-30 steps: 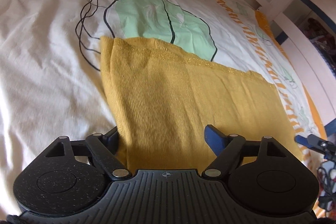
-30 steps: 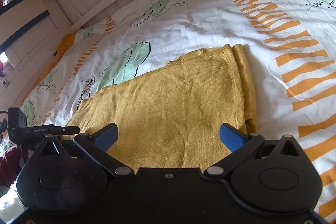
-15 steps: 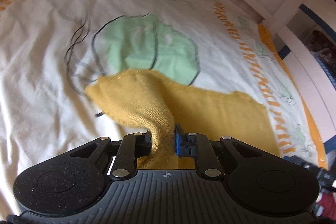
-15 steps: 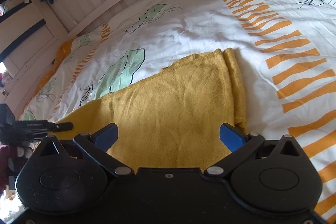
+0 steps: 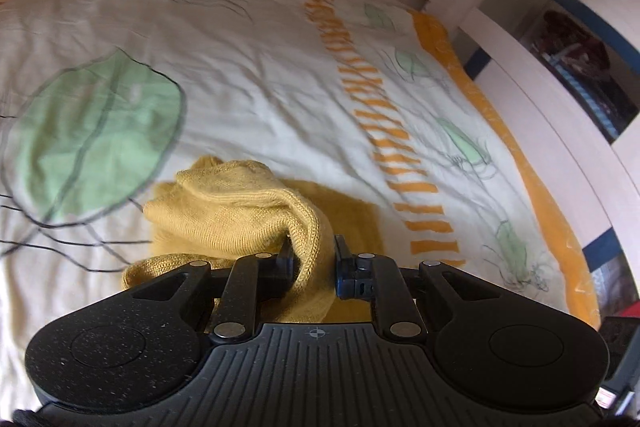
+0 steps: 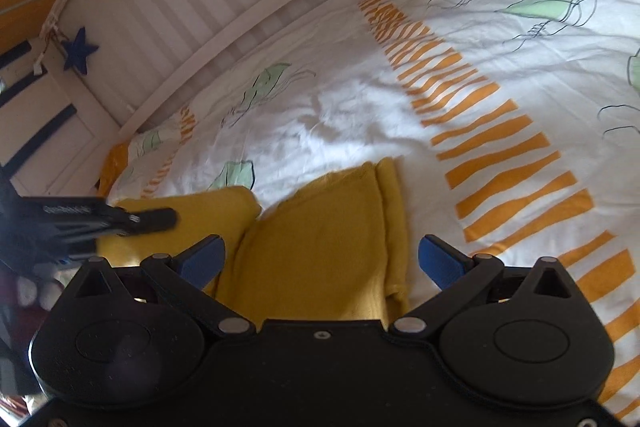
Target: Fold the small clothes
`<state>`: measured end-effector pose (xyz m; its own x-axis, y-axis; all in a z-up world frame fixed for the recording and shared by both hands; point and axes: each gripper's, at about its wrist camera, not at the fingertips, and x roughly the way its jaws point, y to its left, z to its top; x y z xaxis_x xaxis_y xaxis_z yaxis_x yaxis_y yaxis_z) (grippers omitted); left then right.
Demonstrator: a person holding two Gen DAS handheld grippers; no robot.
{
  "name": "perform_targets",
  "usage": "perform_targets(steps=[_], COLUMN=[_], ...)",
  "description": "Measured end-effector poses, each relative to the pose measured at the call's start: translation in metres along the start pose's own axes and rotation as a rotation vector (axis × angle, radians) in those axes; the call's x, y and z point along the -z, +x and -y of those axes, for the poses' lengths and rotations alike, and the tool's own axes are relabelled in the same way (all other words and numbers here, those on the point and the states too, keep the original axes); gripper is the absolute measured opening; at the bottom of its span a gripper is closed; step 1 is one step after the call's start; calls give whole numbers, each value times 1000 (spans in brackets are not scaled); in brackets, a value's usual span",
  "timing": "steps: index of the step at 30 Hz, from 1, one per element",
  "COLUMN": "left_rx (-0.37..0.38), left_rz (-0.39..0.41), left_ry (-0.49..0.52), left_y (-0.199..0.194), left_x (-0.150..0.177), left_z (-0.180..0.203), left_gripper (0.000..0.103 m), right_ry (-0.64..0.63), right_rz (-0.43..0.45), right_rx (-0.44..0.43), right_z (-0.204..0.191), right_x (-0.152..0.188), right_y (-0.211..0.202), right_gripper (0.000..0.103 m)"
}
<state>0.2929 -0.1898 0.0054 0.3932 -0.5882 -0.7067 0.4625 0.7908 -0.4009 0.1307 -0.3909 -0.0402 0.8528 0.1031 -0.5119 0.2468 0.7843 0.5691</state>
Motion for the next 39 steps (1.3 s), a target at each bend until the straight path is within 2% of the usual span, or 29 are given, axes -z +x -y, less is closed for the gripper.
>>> perform_targets(steps=[4,8,11,17,22,26,30,36,39], left_rx=[-9,3,28,176,208,154,38,-66,-86], left_rz=[-74,-114,-88,-72,-2,74,55,35,28], left_ry=[10,-3,7,44,53,28,29,84,92], left_y=[42,57,52,36,8,-10,-12,-27,-38], left_x=[20,34,34,27,27,30,44,83,97], left_z=[20,26,35,64,63,41,16,-15,-25], left_gripper=[18,28,33,37,39,41,42,42,42], right_ry=[42,72,94,123,135,118,86,27,76], right_rz=[23,40,55,103,104,88,43,-133,-235], right_rx=[7,6,8,21,28,22,6,-100,-194], right_z=[12,23,28,37,42,39,32,18,17], right_x=[-7,-13,-17,-23,-24,-22,-18,-8,3], right_y=[-7,-13,-15,-25,-25,-22,-15,-2,7], right_gripper=[103,103,103,103,103,103,103,103,100])
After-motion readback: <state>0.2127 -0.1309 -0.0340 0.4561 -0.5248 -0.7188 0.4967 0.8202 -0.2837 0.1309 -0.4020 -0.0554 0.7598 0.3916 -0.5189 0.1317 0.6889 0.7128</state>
